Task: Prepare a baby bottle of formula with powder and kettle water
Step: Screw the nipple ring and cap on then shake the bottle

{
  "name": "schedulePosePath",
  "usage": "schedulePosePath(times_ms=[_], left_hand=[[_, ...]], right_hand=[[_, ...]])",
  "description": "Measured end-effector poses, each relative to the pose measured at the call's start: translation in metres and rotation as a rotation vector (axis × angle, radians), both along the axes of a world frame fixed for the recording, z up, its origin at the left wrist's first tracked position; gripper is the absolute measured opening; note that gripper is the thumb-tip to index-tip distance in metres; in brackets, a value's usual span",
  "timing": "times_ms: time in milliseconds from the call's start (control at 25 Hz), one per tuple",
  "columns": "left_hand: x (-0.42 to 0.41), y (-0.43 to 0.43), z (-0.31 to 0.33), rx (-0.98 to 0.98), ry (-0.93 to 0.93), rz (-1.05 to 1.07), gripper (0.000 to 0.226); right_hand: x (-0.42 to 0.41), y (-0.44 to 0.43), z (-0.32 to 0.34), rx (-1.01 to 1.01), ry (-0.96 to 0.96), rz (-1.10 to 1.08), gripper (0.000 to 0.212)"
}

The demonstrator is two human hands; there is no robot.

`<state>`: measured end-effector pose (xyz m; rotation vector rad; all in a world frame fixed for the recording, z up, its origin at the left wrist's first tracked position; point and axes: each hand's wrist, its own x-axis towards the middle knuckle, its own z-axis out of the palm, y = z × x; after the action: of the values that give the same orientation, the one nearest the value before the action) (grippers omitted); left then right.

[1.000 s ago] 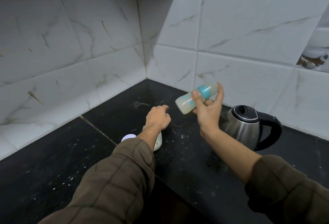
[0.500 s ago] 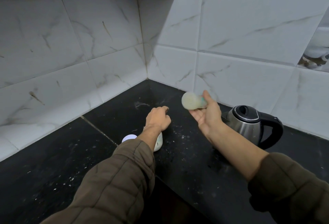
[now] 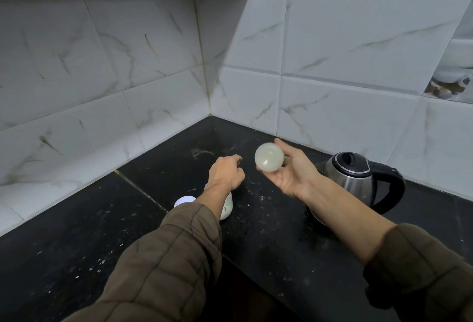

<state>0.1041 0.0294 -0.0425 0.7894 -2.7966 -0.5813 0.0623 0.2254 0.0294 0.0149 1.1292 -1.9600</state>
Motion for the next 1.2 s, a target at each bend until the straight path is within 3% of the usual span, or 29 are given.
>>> schedulePosePath(times_ms=[120, 320, 520, 600, 720, 920, 1080, 1200], left_hand=[[-0.001, -0.002, 0.001, -0.017, 0.003, 0.005, 0.042], [0.000, 0.003, 0.002, -0.025, 0.005, 0.013, 0.043], [0.000, 0.007, 0.006, -0.074, -0.010, -0.006, 0.036], [0.001, 0.005, 0.004, -0.071, 0.004, -0.005, 0.040], [0.004, 0.002, 0.003, -0.047, 0.004, 0.005, 0.047], [0.002, 0.000, 0.002, -0.058, -0.023, -0.002, 0.037], [0.007, -0.001, 0.003, -0.055, 0.010, -0.002, 0.049], [0.006, -0.002, 0.003, -0.054, 0.018, 0.005, 0.047]], right_hand=[[0.006, 0.002, 0.000, 0.032, 0.161, 0.187, 0.062], [0.006, -0.005, 0.009, 0.043, -0.028, -0.052, 0.053], [0.013, -0.004, 0.016, 0.062, 0.198, 0.269, 0.052], [0.010, -0.006, 0.015, 0.026, 0.108, 0.130, 0.057], [0.004, -0.008, 0.010, 0.028, -0.044, -0.079, 0.049], [0.010, -0.001, 0.009, 0.099, 0.208, 0.264, 0.052], [0.004, -0.002, 0.008, 0.029, -0.030, -0.080, 0.047], [0.006, -0.001, 0.010, 0.078, 0.011, 0.007, 0.052]])
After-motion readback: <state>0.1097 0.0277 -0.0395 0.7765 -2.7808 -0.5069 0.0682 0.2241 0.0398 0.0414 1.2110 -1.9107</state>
